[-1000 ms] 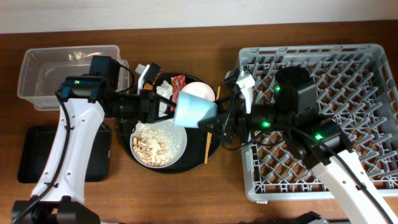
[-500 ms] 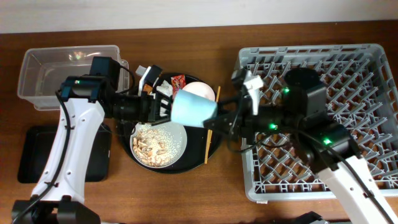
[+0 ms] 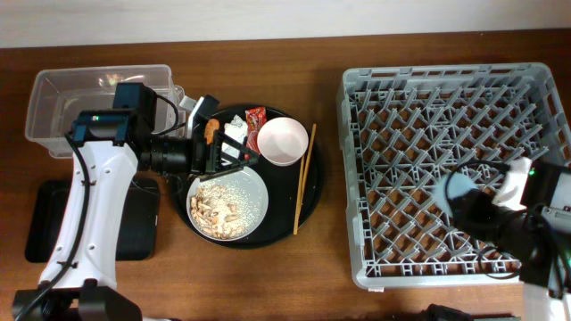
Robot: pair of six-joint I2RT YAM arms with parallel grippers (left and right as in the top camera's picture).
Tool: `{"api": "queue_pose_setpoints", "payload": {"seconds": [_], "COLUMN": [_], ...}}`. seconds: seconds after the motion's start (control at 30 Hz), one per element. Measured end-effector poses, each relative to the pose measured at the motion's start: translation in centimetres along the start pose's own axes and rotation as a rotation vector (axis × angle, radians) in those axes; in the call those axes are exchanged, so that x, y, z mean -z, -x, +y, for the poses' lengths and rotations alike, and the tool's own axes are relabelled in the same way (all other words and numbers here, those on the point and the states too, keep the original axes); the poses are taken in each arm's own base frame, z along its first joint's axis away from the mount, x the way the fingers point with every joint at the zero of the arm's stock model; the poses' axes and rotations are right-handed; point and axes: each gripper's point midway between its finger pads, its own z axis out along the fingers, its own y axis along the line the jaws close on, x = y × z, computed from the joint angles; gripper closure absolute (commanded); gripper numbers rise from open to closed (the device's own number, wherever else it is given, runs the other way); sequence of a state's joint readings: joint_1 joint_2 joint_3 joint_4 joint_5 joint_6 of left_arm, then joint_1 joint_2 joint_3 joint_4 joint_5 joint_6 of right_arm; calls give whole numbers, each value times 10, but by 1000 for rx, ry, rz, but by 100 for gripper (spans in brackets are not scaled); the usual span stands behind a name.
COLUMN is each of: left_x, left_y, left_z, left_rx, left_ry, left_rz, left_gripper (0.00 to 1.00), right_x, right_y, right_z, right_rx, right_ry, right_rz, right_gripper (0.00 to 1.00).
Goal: Sort waste into correct bins and load items into the dishwasher rack
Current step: 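Carry the blue cup with the right gripper and set it in the rack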
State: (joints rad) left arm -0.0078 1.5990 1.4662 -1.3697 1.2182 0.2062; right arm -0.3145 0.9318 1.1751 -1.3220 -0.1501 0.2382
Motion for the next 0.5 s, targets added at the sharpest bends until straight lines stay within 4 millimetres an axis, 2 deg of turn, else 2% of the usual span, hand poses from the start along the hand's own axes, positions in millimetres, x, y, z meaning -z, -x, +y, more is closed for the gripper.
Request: {"api": "queue_pose_setpoints", "payload": {"seconds": [0.1,0.2,0.23,0.3,0.37,0.43,0.5], "left_x": [0,0,0,1,1,1,1], "left_y": [-1,-3,-5,-6,-6,-7,-7], "left_z": [5,8,10,13,15,16,16], "left_rx": [1,9,17,20,20,20,20], "left_ry": [27,47,58,76,88,93,95], "left_rz": [6,14,19,24,27,28,29], "left_gripper": [1,1,1,1,1,1,1], "right_x": [-11,-31,-39,-52,-64,-75,-76], "right_y": [3,-3,-3,-7,-2,10,13], "right_z": [-43,-70,-75,-78,-80,-80,-78], "right_rx": [-124,-182,-192,-196,-203,-202,-206], "right_ry": [-189,-311,-328,-341,-348,-334,-320], "right_rz": [52,189,230,302,329,296,286], "right_gripper": [57,57,51,27,13,12,13]}}
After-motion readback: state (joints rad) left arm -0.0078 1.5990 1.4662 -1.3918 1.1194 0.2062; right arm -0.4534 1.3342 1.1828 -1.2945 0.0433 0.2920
